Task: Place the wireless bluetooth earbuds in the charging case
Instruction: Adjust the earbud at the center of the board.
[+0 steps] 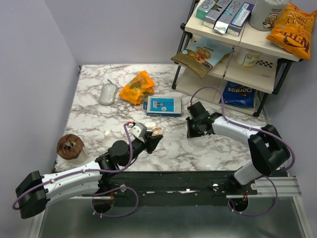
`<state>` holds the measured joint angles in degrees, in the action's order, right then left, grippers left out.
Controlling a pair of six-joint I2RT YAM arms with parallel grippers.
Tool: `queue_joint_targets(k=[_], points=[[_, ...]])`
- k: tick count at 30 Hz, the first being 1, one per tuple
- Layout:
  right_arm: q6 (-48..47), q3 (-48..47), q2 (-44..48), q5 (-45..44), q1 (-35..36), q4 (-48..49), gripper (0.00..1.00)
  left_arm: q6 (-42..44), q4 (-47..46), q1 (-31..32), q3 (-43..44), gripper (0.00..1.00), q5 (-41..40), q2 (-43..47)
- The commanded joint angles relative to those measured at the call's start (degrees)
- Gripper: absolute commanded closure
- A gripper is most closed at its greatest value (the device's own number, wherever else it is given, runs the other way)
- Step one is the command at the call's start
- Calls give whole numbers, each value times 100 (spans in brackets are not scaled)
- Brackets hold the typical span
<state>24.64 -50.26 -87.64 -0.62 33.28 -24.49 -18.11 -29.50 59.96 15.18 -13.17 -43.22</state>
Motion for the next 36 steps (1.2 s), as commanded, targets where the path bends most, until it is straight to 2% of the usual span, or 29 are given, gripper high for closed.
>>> queue_joint_targets(k=[1, 10, 23, 28, 33, 36], points=[[365, -151, -429, -122, 65, -161, 81, -61, -48, 59, -50, 100, -63, 77], [506, -353, -719, -228, 65, -56, 85, 18, 93, 86, -68, 100, -116, 191], [665, -1433, -1598, -34, 74, -47, 85, -8, 32, 103, -138, 100, -239, 165], [367, -1706, -1643, -26, 65, 40, 73, 27, -65, 94, -112, 100, -213, 16], [-186, -1487, -976, -192, 65, 94, 55, 71, -91, 94, -77, 100, -169, -72], [-477, -1329, -756, -517, 74, 32, 51, 79, -118, 103, -103, 100, -186, -55]])
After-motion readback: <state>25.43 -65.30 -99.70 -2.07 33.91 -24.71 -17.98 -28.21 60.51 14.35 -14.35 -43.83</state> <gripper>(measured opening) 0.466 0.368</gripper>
